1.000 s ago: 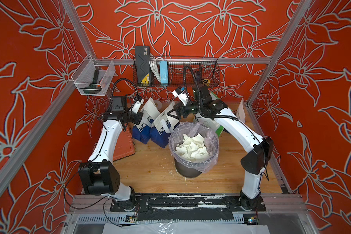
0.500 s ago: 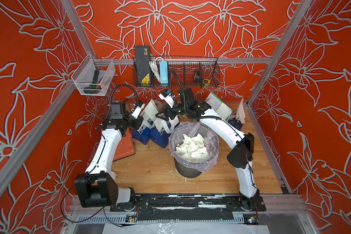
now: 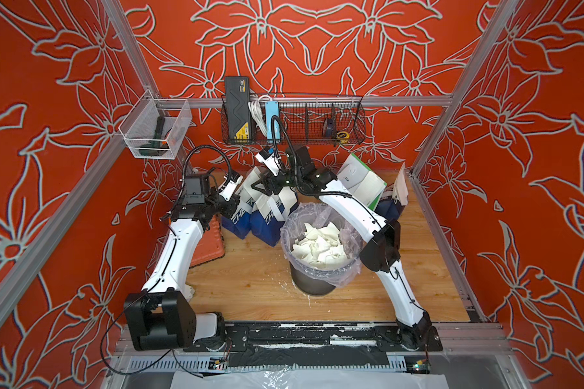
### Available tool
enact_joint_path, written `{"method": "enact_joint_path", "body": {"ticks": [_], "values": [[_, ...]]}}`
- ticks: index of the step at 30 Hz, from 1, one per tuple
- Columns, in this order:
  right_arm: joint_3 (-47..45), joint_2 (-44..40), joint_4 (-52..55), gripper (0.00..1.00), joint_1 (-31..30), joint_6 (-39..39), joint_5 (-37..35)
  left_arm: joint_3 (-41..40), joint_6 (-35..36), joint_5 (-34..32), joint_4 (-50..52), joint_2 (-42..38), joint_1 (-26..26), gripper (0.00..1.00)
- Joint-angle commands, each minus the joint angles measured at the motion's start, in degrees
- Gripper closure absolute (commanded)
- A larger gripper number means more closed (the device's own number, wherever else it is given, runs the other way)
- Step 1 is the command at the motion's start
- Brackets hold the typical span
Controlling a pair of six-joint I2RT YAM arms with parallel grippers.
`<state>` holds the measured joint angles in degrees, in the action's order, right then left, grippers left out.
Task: Shred takeout receipts and throw away
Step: Tear off the takeout receipt from the takeout bag.
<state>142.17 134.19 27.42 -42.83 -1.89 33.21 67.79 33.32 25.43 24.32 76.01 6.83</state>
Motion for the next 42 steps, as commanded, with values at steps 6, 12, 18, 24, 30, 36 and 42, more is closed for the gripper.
{"method": "enact_joint_path", "body": {"ticks": [6,12,18,24,30,36,42], "values": [[5.7,4.4,2.0,0.31,-0.4,0.8,-1.0,-0.9,1.8,3.6,-4.2,-2.4,0.2,1.0],[6.8,5.5,2.9,0.33,-0.6,0.9,-0.8,-2.5,3.0,3.8,-5.8,-4.0,0.2,1.0],[6.8,5.2,3.0,0.32,-0.8,2.0,-4.0,-2.7,3.7,4.3,-6.1,-4.9,0.2,1.0],[6.9,5.2,1.8,0.34,-1.0,2.0,0.9,-3.1,3.9,5.2,-6.6,-5.3,0.2,1.0],[6.7,4.3,2.4,0.4,-1.3,2.9,5.3,-2.0,3.7,4.6,-6.0,-4.6,0.2,1.0],[6.6,4.4,2.9,0.46,-1.3,3.4,5.4,-2.5,3.5,5.1,-6.2,-4.5,0.2,1.0],[7.6,5.7,2.9,0.5,-1.4,2.7,4.7,-1.9,3.7,6.1,-6.1,-4.6,0.2,1.0]]}}
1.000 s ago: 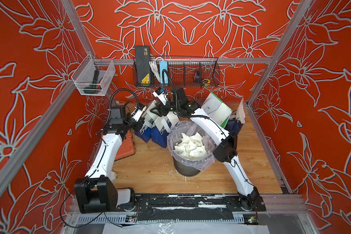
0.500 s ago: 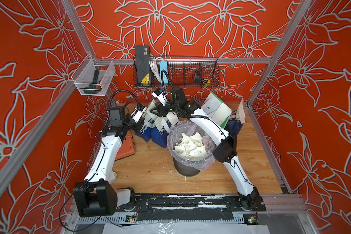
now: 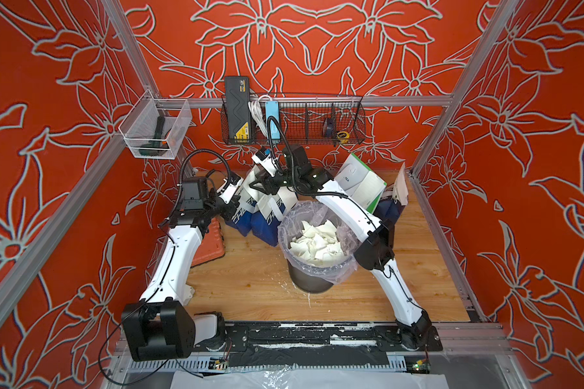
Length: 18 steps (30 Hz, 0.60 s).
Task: Shred takeout receipts and throw away
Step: Tear off the takeout receipt from the takeout bag.
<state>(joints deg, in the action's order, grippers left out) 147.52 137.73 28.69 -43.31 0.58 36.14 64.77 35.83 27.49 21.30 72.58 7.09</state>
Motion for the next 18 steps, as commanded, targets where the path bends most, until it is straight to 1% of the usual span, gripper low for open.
{"method": "enact_joint_path", "body": {"ticks": [1,3,7,8,12,15,16,18], "values": [[2.6,2.3,2.0,0.5,-1.1,0.5,1.5,1.1,1.2,4.3,-3.2,-1.1,-0.1,1.0],[3.1,2.5,2.8,0.5,-1.4,1.5,-0.5,1.2,1.2,4.6,-3.2,-0.9,-0.1,1.0],[3.1,2.4,3.5,0.56,-1.9,2.2,-4.3,1.2,1.1,5.0,-3.4,-0.6,-0.1,1.0],[3.1,2.4,3.5,0.6,-2.0,2.3,-5.0,1.2,1.0,5.0,-3.4,-0.7,-0.1,1.0],[3.0,2.5,3.8,0.72,-2.3,2.9,-6.7,1.4,0.9,4.8,-3.3,-0.4,-0.1,1.0],[3.0,2.6,3.2,0.75,-2.6,2.4,-6.3,1.4,0.8,5.1,-3.5,-0.2,-0.1,1.0],[2.9,2.5,2.9,0.79,-2.6,2.0,-6.0,1.4,0.8,5.1,-3.5,-0.1,-0.1,1.0],[2.9,2.4,2.2,0.94,-2.6,1.4,-5.6,1.4,0.8,4.6,-3.4,0.2,-0.1,1.0]]}}
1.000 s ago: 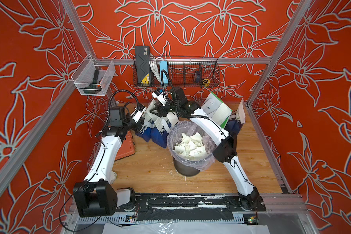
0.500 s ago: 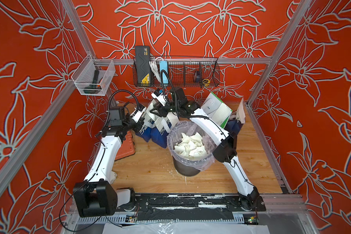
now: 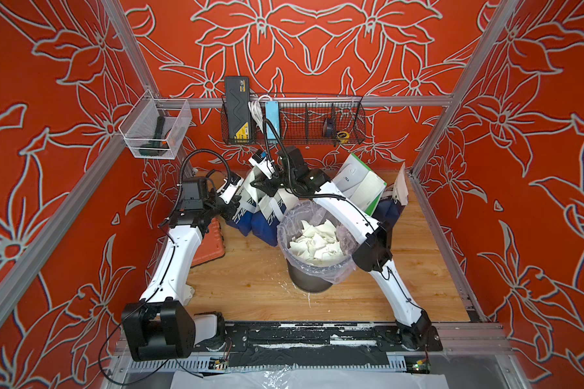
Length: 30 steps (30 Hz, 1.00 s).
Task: Shred takeout receipts and throw away
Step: Tear off the takeout receipt from the takeout bag.
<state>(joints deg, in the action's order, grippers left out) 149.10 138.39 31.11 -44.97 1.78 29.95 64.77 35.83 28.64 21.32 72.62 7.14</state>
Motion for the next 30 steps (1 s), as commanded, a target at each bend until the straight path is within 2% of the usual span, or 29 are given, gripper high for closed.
{"method": "enact_joint_path", "body": {"ticks": [1,15,23,30], "values": [[1.3,1.6,-0.5,0.98,-1.0,0.1,0.6,1.4,0.7,3.2,-3.4,0.3,-0.1,1.0],[-3.0,-2.9,-6.3,1.0,-0.8,-3.6,3.9,0.5,0.8,-4.8,-3.4,1.4,-0.2,1.0],[-7.9,-6.1,-14.0,1.0,0.7,-9.6,6.9,0.1,0.7,-6.5,-3.1,1.8,-0.1,1.0],[-9.5,-7.4,-15.4,1.0,1.0,-10.3,7.2,-0.1,0.6,-7.5,-2.8,2.0,-0.2,1.0]]}}
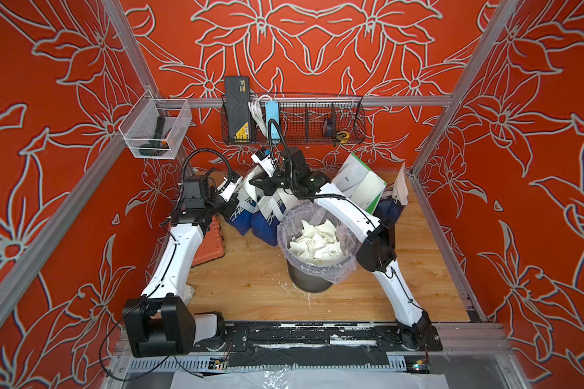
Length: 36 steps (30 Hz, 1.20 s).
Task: Shred takeout receipts and throw away
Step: Tear off the takeout receipt from the takeout bag, then place the takeout bag at the center of the board.
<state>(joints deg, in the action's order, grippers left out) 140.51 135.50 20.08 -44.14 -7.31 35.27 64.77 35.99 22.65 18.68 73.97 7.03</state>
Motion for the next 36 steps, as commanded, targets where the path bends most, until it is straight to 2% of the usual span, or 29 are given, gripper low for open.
{"method": "enact_joint_path", "body": {"ticks": [1,9,16,25,28,29,32,34,36], "values": [[-2.1,-5.1,-5.2,1.0,0.3,-1.3,1.6,-0.2,0.4,-1.7,-0.1,0.6,0.0,1.0],[-7.9,-8.8,-7.7,1.0,1.1,0.0,-4.8,0.0,-0.2,-2.6,-0.2,0.5,-0.1,1.0],[-11.6,-11.1,-11.5,1.0,1.4,-0.5,-4.2,1.1,-1.3,-4.9,1.1,1.7,-0.1,1.0],[-16.1,-15.1,-14.8,1.0,2.0,0.5,-4.9,0.5,-1.9,-4.2,0.3,1.0,0.0,1.0],[-18.8,-18.2,-16.3,1.0,2.1,1.6,-5.2,0.8,-3.0,-4.6,0.3,1.3,0.0,0.91],[-19.7,-19.3,-16.5,1.0,2.2,2.1,-5.4,1.0,-3.4,-4.7,0.5,1.4,-0.1,0.82],[-22.1,-22.7,-17.2,1.0,2.6,3.2,-5.9,1.5,-4.1,-4.3,1.1,1.5,-0.1,0.69],[-23.6,-25.0,-16.6,1.0,2.8,4.5,-6.3,1.6,-4.4,-4.5,1.2,0.9,-0.1,0.55],[-25.1,-27.6,-15.9,1.0,3.1,5.9,-6.7,1.8,-4.8,-4.5,1.1,0.2,-0.1,0.47]]}}
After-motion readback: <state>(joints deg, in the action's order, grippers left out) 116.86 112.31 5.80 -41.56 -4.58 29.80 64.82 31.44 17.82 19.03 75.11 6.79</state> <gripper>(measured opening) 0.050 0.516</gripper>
